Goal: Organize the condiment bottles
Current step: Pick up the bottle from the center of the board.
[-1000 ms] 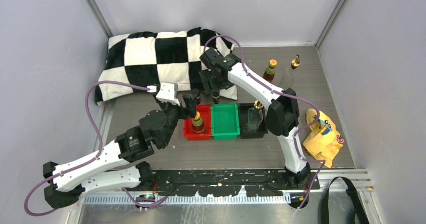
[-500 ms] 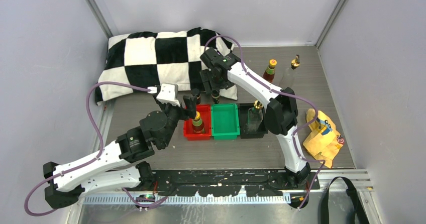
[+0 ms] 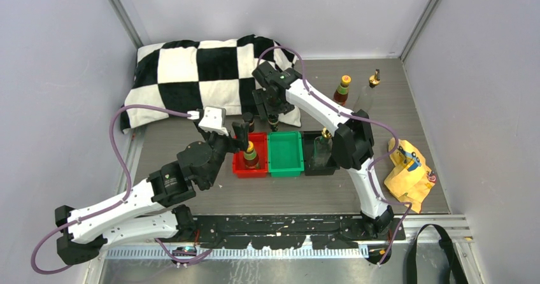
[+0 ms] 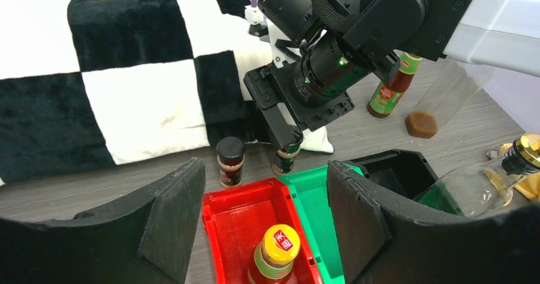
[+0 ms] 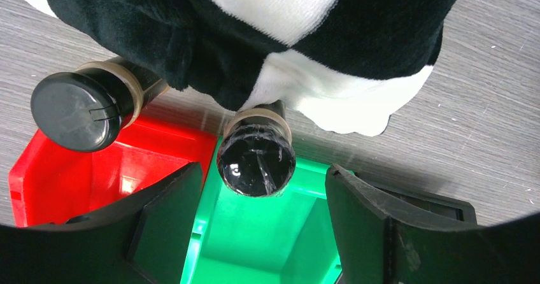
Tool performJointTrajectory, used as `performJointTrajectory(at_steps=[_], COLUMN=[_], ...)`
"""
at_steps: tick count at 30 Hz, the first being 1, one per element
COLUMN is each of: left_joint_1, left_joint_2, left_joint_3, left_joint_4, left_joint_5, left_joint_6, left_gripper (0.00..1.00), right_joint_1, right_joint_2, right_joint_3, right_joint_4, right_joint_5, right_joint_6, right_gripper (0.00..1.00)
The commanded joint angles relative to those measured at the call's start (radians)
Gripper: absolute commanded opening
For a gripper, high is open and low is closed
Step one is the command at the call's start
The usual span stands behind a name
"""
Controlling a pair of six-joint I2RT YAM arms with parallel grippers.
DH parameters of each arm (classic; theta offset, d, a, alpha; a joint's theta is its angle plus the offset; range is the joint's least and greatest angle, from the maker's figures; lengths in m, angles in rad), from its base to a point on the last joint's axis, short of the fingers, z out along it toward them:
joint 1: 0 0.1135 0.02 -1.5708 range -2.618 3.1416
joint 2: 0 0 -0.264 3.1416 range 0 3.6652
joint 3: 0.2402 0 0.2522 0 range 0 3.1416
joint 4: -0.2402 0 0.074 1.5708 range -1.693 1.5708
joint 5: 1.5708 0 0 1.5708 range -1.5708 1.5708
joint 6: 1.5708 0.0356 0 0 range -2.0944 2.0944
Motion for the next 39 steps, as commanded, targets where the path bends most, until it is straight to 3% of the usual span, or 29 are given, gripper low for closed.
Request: performJointTrajectory(at_steps=[1, 9, 21, 29, 35, 39], left_joint_1=[-0.002, -0.002, -0.002, -0.002, -0.002, -0.002], left_joint_2=[-0.016, -0.014, -0.008, -0.007, -0.008, -0.008], left_joint_3=[-0.001, -0.006, -0.009, -0.009, -0.013, -0.013], left_joint_4=[0.058, 0.066, 0.069, 0.068, 0.068, 0.065], left_joint_5=[-0.028, -0.030, -0.031, -0.030, -0.031, -0.033], left_joint_6=[0.012, 0.017, 0.017, 0.014, 0.012, 0.012], left_gripper=[0.71, 0.71, 0.71, 0.71, 0.72, 0.72], right_joint_1=[-0.002, -0.003, -0.009, -0.009, -0.009, -0.010], right_joint_2=[0.002, 0.014, 0.014, 0.009, 0.001, -0.013], right_joint_3=[0.052, 0.064, 0.061, 0.043, 0.041, 0.043], right_joint_4=[0.008, 0.006, -0.001, 0.005, 0.007, 0.009], right_joint_5=[-0.011, -0.019, -0.026, -0.031, -0.029, -0.023], right_joint_6=[-0.006, -0.010, -0.014, -0.015, -0.013, -0.015], right_gripper=[0.76, 0.67, 0.46, 0.29, 0.10, 0.06])
